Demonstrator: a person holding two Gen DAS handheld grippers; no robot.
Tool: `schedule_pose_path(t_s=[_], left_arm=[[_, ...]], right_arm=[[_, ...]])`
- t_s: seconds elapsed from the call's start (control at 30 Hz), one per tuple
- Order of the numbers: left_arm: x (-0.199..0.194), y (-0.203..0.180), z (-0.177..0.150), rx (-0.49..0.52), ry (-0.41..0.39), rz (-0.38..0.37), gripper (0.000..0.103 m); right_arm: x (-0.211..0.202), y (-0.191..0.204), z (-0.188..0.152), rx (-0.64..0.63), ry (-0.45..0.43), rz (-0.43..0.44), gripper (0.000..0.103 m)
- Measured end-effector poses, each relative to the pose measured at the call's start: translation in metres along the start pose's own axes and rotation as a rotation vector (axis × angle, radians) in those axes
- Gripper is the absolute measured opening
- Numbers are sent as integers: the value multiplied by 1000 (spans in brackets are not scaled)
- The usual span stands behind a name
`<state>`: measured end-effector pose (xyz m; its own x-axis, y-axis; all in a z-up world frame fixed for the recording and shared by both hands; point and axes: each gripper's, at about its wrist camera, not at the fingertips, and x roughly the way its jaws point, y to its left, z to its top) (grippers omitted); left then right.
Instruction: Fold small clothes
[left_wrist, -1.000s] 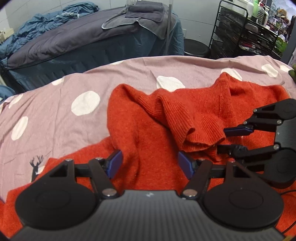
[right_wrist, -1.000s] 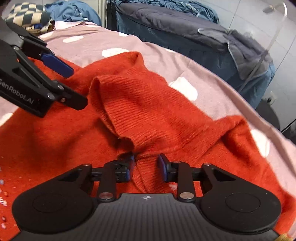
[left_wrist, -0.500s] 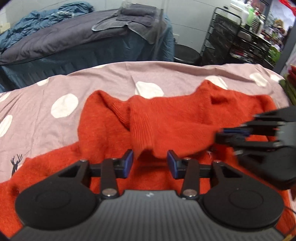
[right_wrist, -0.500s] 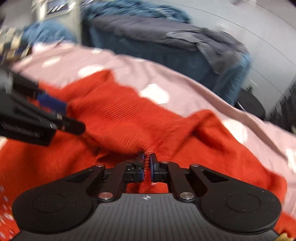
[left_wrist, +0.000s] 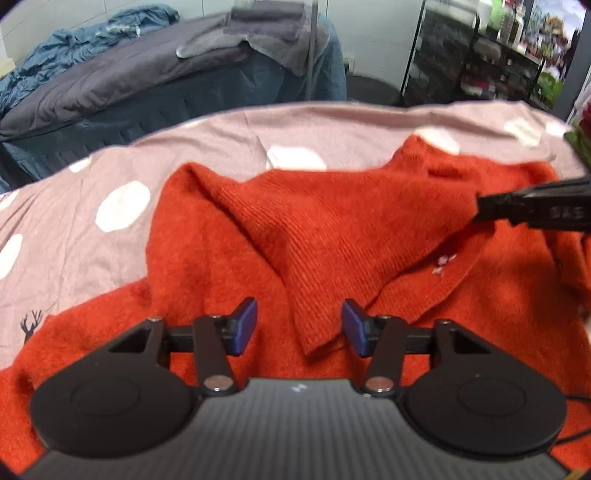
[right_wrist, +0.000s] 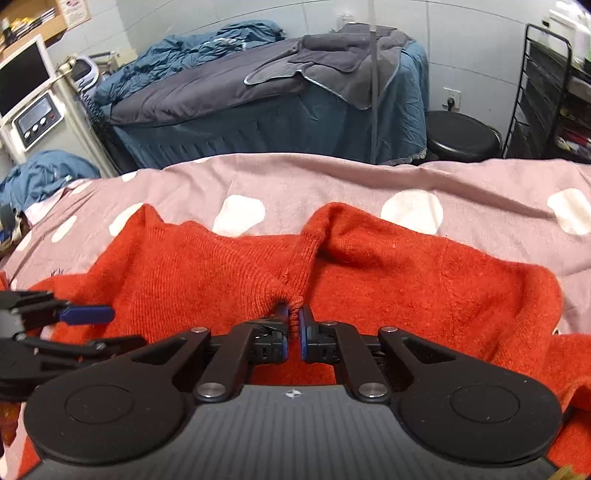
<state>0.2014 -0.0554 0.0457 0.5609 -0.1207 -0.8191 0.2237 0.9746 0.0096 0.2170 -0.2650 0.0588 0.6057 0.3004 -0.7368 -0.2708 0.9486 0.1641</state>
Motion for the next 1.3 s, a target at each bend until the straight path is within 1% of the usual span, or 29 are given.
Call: schedule_pose_path(t_s=[0.03,0.07,0.1,0.17,0.23,0.27,0.33,0.37,0.4,0.43,0.47,0.53,0.6,0.63,0.7,0.73,0.77,0.8,0.83,0.87,0.9,0.93,0.97,1.0,1.07,1.13,1.2,1.23,1.3], left_arm=[[2,1,0,-10,19,-25,35],[2,2,-1,-23,29,-55,34],[-1,1,-2,-25,30,-64,34],[-9,-2,-6,0,10,-40,40],[-7,-2,-8,5,3,-17,42],[-3,1,-8,-15,14,-17,42],[5,10,-6,-82,24,-48,40],[9,13,-5,-105,23,-63,31],[12,15,-4,-110,25,-69,19],[14,17,-2,-111,37,-71,4],[11,19,0,-132,31,-81,4],[-7,27,2,-182,-22,-111,3],[-25,33,-2,-180,-53,-102,3],[-29,37,-7,-177,-50,-90,3],[-21,47,-22,-201,10,-85,3],[-13,51,-29,-225,46,-95,4],[-4,56,-36,-255,77,-111,6],[2,58,-40,-279,100,-102,8],[6,60,-43,-290,110,-93,10],[4,62,-44,-294,100,-97,11],[1,63,-43,-295,104,-87,15],[-4,63,-42,-291,113,-61,29],[-12,64,-39,-289,110,-34,42],[-23,65,-36,-290,82,-21,44],[-43,62,-25,-278,-3,-49,46],[-46,53,-8,-247,-33,-85,46],[-35,40,7,-197,-52,-144,46],[-25,33,11,-177,-48,-159,45],[0,19,17,-140,25,-161,42]], right_arm=[[0,0,-1,-4,0,0,10],[0,0,-1,-3,0,0,10],[-1,0,0,-1,-1,2,10],[-1,-1,0,2,-3,3,10],[-1,-1,0,2,-1,7,10],[0,-2,0,3,0,11,11],[0,0,-1,-2,6,15,11],[-1,0,-1,-6,8,14,11],[-1,1,-2,-8,10,14,11],[-1,0,-2,-9,13,14,11],[-2,0,-2,-6,14,13,11],[-7,-1,-1,-4,10,12,11],[-14,2,-3,-50,4,3,11],[-15,6,-6,-90,16,4,11],[-9,12,-18,-150,58,24,11],[-3,15,-25,-176,87,36,11],[4,18,-31,-201,113,42,11],[10,21,-36,-222,129,42,13],[14,22,-40,-235,140,33,15],[16,22,-43,-240,158,28,27],[16,21,-44,-234,171,23,34],[12,20,-44,-224,173,20,45],[4,19,-42,-213,165,25,46],[-6,18,-39,-199,139,35,46],[-24,16,-32,-169,57,58,46],[-30,13,-20,-121,6,77,45],[-20,7,-12,-34,1,108,35],[-10,6,-9,4,14,127,29],[7,10,-9,41,48,153,27]])
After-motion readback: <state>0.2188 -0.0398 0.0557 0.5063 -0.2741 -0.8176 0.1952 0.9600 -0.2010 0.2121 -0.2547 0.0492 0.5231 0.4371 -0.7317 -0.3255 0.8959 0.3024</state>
